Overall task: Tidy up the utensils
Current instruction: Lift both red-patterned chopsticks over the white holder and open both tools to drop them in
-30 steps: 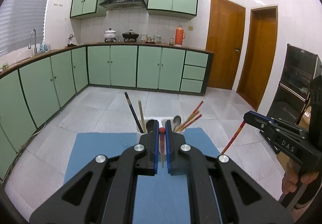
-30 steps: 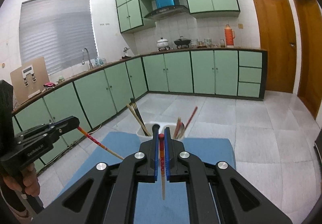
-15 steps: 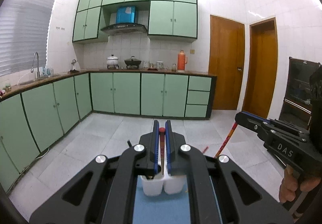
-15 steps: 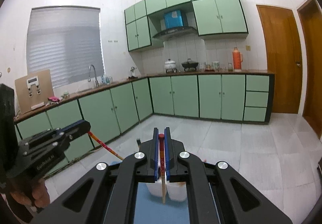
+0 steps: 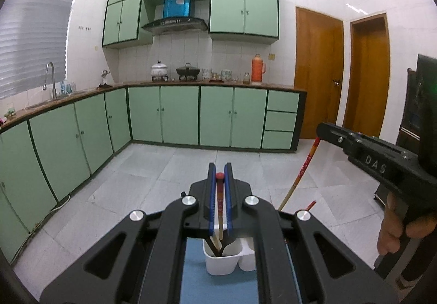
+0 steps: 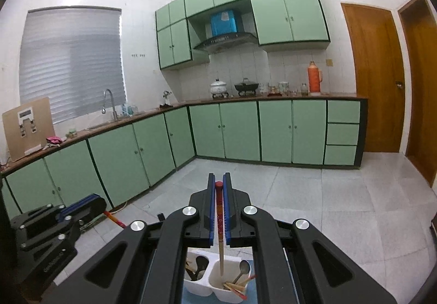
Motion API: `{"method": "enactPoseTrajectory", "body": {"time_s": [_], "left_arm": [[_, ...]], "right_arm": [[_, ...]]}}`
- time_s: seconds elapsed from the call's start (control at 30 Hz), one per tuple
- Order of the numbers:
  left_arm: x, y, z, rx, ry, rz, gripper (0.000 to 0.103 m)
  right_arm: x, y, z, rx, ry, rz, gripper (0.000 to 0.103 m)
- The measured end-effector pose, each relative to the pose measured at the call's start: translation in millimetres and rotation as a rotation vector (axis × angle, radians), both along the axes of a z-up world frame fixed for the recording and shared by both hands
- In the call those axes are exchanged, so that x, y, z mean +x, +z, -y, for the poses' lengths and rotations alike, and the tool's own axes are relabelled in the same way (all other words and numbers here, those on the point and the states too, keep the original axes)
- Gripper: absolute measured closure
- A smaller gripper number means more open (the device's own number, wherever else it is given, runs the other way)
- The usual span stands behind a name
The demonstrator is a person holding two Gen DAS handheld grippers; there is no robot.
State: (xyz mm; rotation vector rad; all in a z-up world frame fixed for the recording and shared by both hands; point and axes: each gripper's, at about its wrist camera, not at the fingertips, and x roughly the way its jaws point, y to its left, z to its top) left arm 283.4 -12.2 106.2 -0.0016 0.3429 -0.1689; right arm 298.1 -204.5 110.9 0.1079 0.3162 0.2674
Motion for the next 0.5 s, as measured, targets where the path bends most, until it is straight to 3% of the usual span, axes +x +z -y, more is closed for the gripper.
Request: {"method": "enactPoseTrajectory", "body": {"time_s": [0.3,0.5], "left_arm": [[32,-41,0,0.018,-0.016,-0.091,0.098],[37,-59,-9,0.004,-0.015,-0.137,0.093]], "right_arm": [[17,-49,-10,-0.044,0.008,-0.087,0.098],[12,-63,0,-0.03,0.011,-0.122,0.093]]}}
